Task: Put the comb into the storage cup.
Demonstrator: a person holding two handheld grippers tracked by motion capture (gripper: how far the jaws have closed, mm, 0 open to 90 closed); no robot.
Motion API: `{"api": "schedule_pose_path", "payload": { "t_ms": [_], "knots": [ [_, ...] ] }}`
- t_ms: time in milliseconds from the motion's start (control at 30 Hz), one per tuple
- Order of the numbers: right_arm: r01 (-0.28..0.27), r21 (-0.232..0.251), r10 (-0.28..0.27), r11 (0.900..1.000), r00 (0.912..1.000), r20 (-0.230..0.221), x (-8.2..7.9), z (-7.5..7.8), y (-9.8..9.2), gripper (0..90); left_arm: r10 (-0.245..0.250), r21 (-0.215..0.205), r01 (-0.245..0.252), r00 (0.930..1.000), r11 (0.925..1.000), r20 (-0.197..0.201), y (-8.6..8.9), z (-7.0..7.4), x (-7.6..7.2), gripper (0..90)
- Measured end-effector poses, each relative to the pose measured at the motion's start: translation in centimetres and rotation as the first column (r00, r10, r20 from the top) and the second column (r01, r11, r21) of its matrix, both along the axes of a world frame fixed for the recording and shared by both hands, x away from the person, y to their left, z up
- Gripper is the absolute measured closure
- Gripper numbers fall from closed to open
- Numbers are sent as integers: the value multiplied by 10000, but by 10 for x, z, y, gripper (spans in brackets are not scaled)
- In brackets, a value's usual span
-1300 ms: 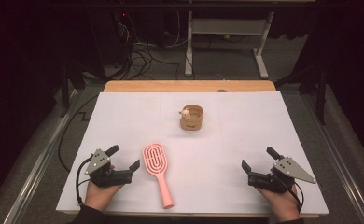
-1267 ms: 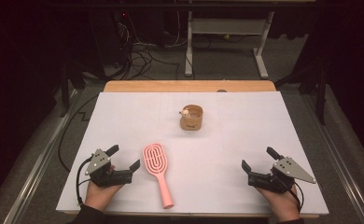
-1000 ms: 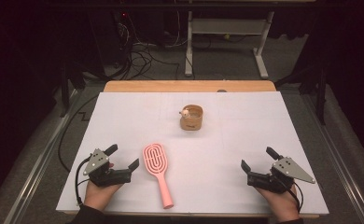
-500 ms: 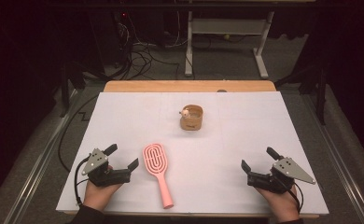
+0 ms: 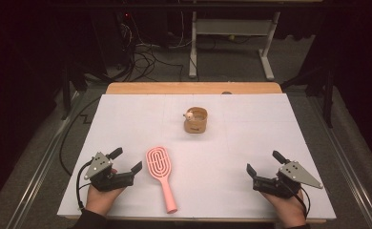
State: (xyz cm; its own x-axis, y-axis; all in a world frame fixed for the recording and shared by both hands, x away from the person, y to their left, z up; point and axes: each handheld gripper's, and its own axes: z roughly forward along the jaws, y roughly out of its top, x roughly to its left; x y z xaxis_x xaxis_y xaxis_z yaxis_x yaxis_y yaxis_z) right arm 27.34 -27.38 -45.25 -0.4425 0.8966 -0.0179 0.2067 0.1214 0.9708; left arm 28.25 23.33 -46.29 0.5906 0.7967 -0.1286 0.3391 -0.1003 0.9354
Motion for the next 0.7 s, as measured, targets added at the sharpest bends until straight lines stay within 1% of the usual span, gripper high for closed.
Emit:
{"api": "schedule_pose_path", "payload": {
  "t_ms": [67,133,167,200,267,333,367,433,467,533,567,600,633,667,700],
  "knots": [
    [6,6,-6,10000,10000,8,0,0,0,3,10,-47,-10,10000,10000,5,0,0,0,111],
    [17,13,-17,10000,10000,0,0,0,0,3,51,-178,-49,9999,9998,119,1,1,-2,149],
    [24,11,-24,10000,10000,2,0,0,0,3,69,-172,-66,9998,9998,164,1,2,-2,152],
    [29,9,-29,10000,10000,-1,0,0,0,3,67,-213,-64,9998,9998,170,1,2,-2,157],
    [37,21,-37,10000,10000,5,0,0,0,3,-13,-344,19,9999,9994,157,2,3,-3,196],
    [42,29,-42,10000,10000,-6,0,0,0,3,12,-307,-8,9999,9995,121,1,3,-2,197],
    [43,31,-43,10000,10000,-1,0,0,0,3,7,-224,-5,10000,9997,98,1,3,-2,199],
    [40,38,-41,10000,10000,15,0,0,0,3,0,-201,3,9999,9998,123,1,3,-3,289],
    [40,38,-41,10000,10000,15,0,0,0,3,-18,-217,22,9999,9998,168,0,3,-3,289],
    [41,12,-41,10000,10000,8,0,0,0,3,-1,-179,4,9999,9998,150,-1,4,-3,354],
    [52,-6,-52,10000,10000,-2,0,0,0,3,116,-55,-116,9999,9999,119,-3,4,-3,368],
    [52,-6,-52,10000,10000,-2,0,0,0,3,116,-55,-116,9999,9999,119,-3,4,-3,392],
    [55,-2,-55,10000,10000,-2,0,0,0,3,155,2,-155,9998,9999,105,-4,4,-3,392],
    [51,3,-51,10000,10000,-5,0,0,0,3,193,25,-193,9998,9998,91,-4,4,-3,424],
    [49,4,-49,10000,10000,-1,0,0,0,3,185,13,-185,9998,9998,71,-5,5,-3,424]
  ]
}}
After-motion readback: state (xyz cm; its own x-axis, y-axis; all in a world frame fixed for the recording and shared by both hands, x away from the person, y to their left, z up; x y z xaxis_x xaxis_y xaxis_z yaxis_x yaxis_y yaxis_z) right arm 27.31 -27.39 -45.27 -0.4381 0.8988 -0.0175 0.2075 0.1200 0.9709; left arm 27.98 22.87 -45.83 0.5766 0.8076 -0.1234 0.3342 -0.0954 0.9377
